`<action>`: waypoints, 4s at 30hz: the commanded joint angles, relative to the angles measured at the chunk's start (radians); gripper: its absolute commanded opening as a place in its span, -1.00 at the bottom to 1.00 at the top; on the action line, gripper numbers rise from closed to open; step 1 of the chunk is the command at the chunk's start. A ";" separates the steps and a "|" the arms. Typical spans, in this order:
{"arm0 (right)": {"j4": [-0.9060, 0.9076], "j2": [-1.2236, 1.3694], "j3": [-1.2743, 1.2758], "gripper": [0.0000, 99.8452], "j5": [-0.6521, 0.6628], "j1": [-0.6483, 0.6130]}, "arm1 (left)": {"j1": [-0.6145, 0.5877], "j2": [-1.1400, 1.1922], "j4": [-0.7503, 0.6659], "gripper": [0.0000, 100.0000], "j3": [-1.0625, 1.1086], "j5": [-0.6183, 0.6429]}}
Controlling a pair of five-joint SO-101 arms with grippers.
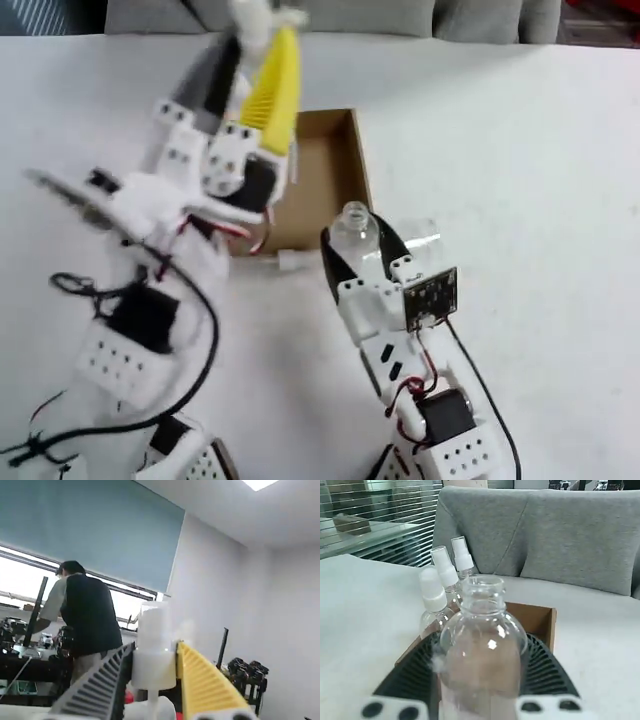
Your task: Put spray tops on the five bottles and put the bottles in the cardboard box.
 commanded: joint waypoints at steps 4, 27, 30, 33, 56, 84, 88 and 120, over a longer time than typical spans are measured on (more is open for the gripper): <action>0.001 -0.005 0.006 -0.93 -0.005 -0.012 | 0.081 0.151 -0.172 -0.96 -0.051 0.018; 0.001 -0.005 0.006 -0.93 -0.005 -0.012 | 0.102 0.245 -0.241 -0.96 0.098 0.216; 0.001 -0.005 0.006 -0.93 -0.005 -0.012 | 0.097 0.245 -0.296 -0.96 0.140 0.216; 0.001 -0.005 0.006 -0.93 -0.005 -0.010 | 0.099 0.245 -0.361 -0.96 0.204 0.210; 0.001 -0.005 0.006 -0.93 -0.005 -0.008 | 0.143 0.021 -0.285 -0.96 0.471 0.210; 0.027 -0.005 0.006 -0.93 -0.005 -0.001 | 0.202 -0.251 -0.005 -0.96 0.634 0.209; 0.025 -0.005 0.006 -0.93 -0.005 -0.001 | 0.199 -0.289 -0.003 -0.96 0.680 0.209; 0.028 -0.005 0.006 -0.93 0.005 0.025 | 0.262 -0.295 -0.048 -0.93 0.760 -0.063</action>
